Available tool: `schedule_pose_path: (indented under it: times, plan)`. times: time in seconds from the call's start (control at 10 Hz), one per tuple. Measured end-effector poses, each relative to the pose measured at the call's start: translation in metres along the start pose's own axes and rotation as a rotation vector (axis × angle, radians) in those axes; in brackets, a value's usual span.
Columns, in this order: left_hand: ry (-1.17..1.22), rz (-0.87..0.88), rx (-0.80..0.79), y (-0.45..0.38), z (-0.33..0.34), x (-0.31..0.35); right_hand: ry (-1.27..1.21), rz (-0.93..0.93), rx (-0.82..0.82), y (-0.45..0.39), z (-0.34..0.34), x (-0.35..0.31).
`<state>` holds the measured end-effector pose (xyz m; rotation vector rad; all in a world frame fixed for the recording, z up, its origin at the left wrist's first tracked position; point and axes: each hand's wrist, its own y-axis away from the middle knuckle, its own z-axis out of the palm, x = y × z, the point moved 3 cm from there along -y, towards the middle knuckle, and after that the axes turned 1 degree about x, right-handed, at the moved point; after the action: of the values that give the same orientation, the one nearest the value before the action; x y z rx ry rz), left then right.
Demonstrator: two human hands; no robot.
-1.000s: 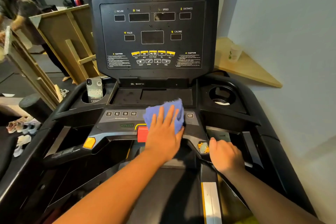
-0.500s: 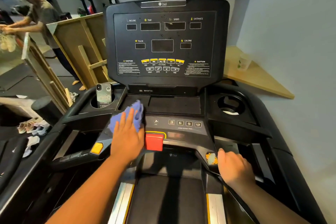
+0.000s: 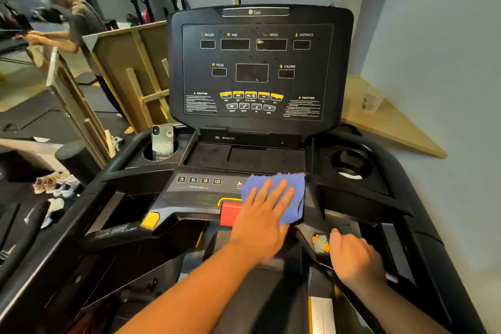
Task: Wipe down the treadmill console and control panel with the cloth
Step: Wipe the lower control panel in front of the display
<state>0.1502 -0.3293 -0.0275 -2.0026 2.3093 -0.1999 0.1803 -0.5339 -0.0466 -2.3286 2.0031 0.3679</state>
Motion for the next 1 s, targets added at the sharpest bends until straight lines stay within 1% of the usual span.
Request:
schedule_pose_path:
  times: [0.1, 0.2, 0.3, 0.4, 0.5, 0.6, 0.7, 0.8, 0.9, 1.0]
  plan:
    - [0.089, -0.235, 0.009, 0.020, 0.000, -0.067, -0.007, -0.007, 0.005, 0.000, -0.001, 0.001]
    - [0.162, -0.472, 0.063, 0.047, -0.008, -0.140, -0.035, -0.015, 0.017, 0.001, 0.000, 0.002]
    - [0.132, -0.587, 0.146, 0.061, -0.007, -0.167, -0.047, 0.003, 0.016, 0.001, -0.001, 0.001]
    - [0.099, -0.700, 0.097, 0.053, -0.006, -0.157, -0.038, 0.012, 0.007, 0.003, -0.002, 0.001]
    - [0.085, -0.653, 0.033, 0.032, 0.000, -0.109, -0.064, 0.049, -0.040, 0.004, -0.005, -0.002]
    - [0.048, -0.449, -0.037, 0.011, 0.001, -0.056, -0.217, 0.171, -0.092, 0.001, -0.004, 0.001]
    - [0.052, -0.193, -0.016, -0.003, 0.004, 0.016, -0.138, 0.103, -0.061, 0.005, -0.008, -0.001]
    - [0.007, 0.107, -0.107, -0.004, 0.008, 0.039, 0.005, -0.064, -0.019, 0.009, -0.011, -0.004]
    - [-0.022, 0.121, -0.035, -0.003, 0.007, 0.001, 0.010, -0.071, -0.007, 0.013, -0.013, -0.007]
    - [0.110, -0.156, -0.006, -0.018, -0.002, -0.028, 0.010, -0.057, -0.024, 0.013, -0.014, -0.005]
